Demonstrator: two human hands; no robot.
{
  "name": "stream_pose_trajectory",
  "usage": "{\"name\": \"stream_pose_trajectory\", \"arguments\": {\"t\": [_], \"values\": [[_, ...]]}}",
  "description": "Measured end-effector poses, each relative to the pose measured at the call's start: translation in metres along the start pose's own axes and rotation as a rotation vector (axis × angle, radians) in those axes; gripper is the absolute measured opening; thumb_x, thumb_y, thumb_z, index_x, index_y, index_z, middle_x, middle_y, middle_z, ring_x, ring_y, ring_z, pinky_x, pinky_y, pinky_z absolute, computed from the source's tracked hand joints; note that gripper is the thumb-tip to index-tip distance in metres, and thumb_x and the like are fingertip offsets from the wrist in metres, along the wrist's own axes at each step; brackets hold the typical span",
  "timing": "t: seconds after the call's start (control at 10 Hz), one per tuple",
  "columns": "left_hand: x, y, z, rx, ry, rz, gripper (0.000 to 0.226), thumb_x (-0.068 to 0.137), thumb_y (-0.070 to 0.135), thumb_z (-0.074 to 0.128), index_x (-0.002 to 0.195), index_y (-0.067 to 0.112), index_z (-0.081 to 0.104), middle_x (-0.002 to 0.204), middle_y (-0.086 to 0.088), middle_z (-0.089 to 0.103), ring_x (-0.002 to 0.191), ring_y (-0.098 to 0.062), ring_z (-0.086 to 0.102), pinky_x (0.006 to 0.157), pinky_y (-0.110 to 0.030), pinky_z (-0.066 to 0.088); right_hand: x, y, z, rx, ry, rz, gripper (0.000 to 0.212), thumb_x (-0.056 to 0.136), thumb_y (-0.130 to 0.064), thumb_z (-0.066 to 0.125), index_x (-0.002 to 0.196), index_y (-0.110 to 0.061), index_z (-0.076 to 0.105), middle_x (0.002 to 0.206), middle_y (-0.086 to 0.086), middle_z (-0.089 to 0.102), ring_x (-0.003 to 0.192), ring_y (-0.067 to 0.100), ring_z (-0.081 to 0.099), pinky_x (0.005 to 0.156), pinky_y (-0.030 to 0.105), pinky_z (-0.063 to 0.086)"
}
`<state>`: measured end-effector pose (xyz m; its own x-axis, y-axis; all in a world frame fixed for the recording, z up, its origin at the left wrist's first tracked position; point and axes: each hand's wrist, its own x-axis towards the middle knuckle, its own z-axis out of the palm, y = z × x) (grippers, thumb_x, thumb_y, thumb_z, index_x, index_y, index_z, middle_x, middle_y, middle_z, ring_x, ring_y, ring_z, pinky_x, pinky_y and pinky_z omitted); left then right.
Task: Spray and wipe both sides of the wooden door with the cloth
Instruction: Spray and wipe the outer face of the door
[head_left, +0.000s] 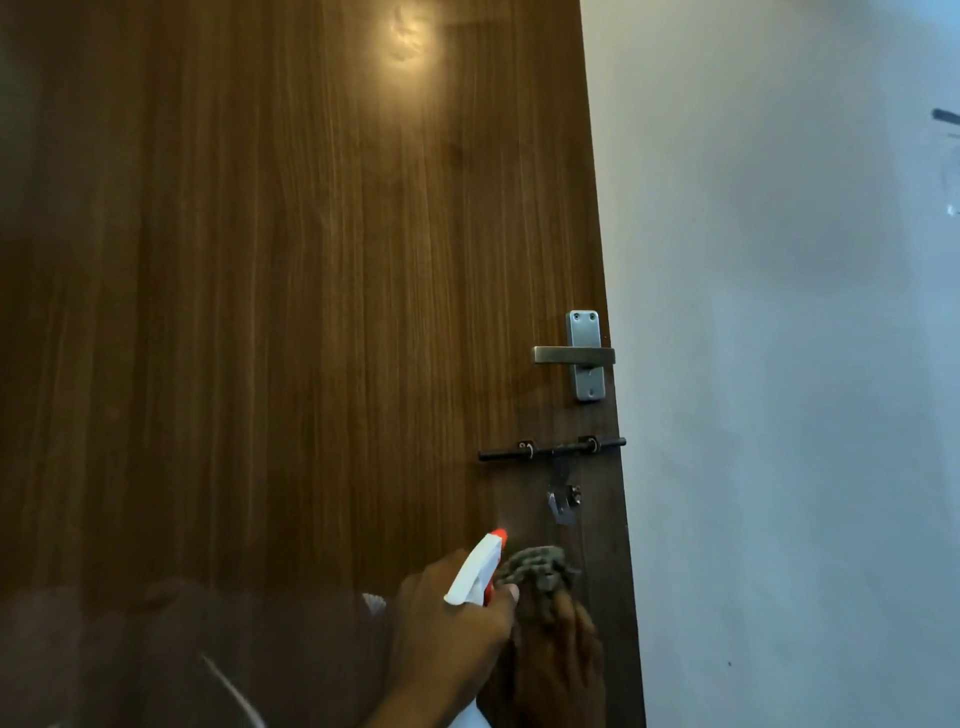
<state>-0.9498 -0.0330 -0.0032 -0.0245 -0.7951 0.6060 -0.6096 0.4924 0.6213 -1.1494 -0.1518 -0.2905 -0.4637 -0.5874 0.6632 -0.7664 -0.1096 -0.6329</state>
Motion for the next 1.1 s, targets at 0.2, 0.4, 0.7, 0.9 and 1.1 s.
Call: {"name": "stream_pose_trajectory", "arguments": {"t": [0.2, 0.4, 0.7, 0.9, 1.1], "values": [[-0.005, -0.002, 0.011, -0.056, -0.063, -0.067, 0.055, 0.086, 0.049, 0.056, 0.133, 0.026, 0.04, 0.138, 0.006, 0.048, 0.119, -0.011, 0.049, 0.092, -0.015, 0.036, 0.148, -0.158, -0.092, -0.043, 0.223, 0.124, 0.051, 0.097, -0.023, 0.055, 0.147, -0.015, 0.046, 0.15, 0.02, 0.04, 0.13, 0.043, 0.041, 0.101, 0.055, 0.043], [-0.008, 0.006, 0.032, -0.138, -0.087, -0.062, 0.053, 0.082, 0.044, 0.064, 0.128, 0.022, 0.049, 0.127, 0.002, 0.058, 0.096, -0.007, 0.052, 0.082, -0.012, 0.037, 0.154, -0.109, -0.095, -0.227, 0.334, -0.373, 0.077, 0.075, -0.007, 0.081, 0.142, -0.02, 0.046, 0.142, 0.016, 0.054, 0.124, 0.043, 0.053, 0.089, 0.054, 0.051], [-0.014, 0.039, 0.049, -0.146, -0.088, -0.01, 0.04, 0.083, 0.047, 0.062, 0.115, 0.026, 0.048, 0.121, 0.003, 0.058, 0.08, -0.001, 0.044, 0.073, -0.005, 0.033, 0.189, -0.141, -0.115, -0.067, 0.352, -0.2, 0.043, 0.087, -0.01, 0.069, 0.129, -0.02, 0.064, 0.143, 0.012, 0.054, 0.121, 0.042, 0.052, 0.092, 0.053, 0.051], [-0.018, 0.04, 0.055, -0.164, -0.096, 0.038, 0.045, 0.082, 0.049, 0.061, 0.119, 0.027, 0.049, 0.124, 0.004, 0.059, 0.08, -0.001, 0.044, 0.068, 0.001, 0.029, 0.163, -0.069, -0.112, -0.308, 0.259, -0.475, 0.071, 0.074, -0.02, 0.085, 0.138, -0.024, 0.056, 0.143, 0.008, 0.055, 0.125, 0.036, 0.053, 0.092, 0.047, 0.051], [-0.016, 0.047, 0.056, -0.152, -0.084, 0.058, 0.035, 0.082, 0.048, 0.062, 0.102, 0.032, 0.038, 0.106, 0.013, 0.055, 0.08, -0.002, 0.045, 0.082, -0.01, 0.039, 0.204, -0.119, -0.122, -0.131, 0.334, -0.187, 0.054, 0.092, -0.005, 0.06, 0.144, -0.019, 0.052, 0.149, 0.013, 0.048, 0.123, 0.042, 0.049, 0.097, 0.052, 0.049]]}}
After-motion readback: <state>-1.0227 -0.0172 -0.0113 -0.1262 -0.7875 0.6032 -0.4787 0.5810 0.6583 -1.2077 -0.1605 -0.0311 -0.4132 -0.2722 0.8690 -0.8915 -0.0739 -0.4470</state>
